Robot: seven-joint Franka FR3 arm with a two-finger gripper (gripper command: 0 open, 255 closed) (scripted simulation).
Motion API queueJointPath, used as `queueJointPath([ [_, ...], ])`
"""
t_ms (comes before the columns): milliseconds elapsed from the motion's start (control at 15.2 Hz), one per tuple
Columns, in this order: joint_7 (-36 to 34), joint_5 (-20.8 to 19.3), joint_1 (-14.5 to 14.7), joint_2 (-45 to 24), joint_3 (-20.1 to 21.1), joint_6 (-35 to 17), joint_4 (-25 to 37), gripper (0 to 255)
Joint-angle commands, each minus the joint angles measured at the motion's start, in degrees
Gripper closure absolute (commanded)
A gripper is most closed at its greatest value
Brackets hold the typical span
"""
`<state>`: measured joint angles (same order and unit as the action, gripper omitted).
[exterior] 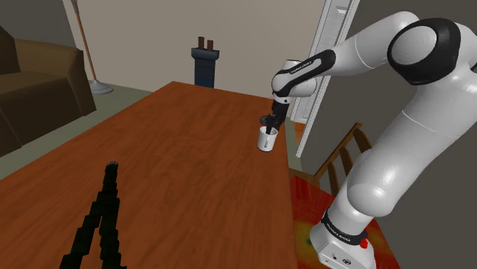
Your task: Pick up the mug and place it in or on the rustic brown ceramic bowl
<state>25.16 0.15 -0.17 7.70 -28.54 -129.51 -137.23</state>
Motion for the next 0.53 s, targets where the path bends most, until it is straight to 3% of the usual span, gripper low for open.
queueJointPath([
  [0,0.58,0.75,0.16,-1.21,-0.16,-1.72,-0.62,0],
  [462,0.73,0.96,0.19,-1.53,-0.19,-2.19,-0.80,0],
])
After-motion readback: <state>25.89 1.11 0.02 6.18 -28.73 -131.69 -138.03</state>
